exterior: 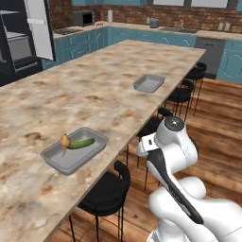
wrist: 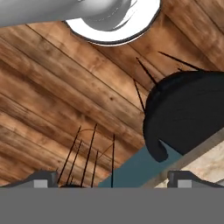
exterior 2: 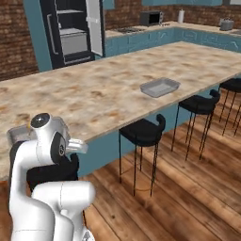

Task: Place the cold items (cucumber and onion) from the fridge in one tupperware on the dining counter. Place the warm items (hot dog and kebab skewer) in the stove area in another tupperware.

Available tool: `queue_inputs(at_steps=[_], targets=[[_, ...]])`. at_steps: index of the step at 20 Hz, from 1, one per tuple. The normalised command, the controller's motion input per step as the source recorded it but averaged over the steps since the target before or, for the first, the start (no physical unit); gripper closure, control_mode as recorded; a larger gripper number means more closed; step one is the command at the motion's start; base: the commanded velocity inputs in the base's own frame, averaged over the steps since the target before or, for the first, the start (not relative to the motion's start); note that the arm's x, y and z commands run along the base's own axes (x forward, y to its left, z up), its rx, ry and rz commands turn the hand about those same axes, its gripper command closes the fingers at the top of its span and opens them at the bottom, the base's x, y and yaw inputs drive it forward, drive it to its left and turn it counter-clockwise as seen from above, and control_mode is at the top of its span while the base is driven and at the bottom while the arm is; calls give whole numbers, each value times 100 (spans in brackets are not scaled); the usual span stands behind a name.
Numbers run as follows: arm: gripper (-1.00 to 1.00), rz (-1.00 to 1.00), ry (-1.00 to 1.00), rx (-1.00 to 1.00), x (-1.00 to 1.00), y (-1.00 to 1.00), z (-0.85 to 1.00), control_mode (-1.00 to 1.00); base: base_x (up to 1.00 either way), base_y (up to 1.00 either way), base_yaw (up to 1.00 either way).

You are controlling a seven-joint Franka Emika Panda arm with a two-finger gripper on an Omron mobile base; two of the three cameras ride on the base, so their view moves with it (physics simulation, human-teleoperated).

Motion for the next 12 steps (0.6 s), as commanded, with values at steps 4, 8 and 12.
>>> queue_inputs(at_steps=[4,8,12], targets=[[-100,0,0,0,0,0,0,100,100,-100,0],[-100,0,0,0,0,0,0,100,100,-100,0],[-100,0,0,0,0,0,0,100,100,-100,0]])
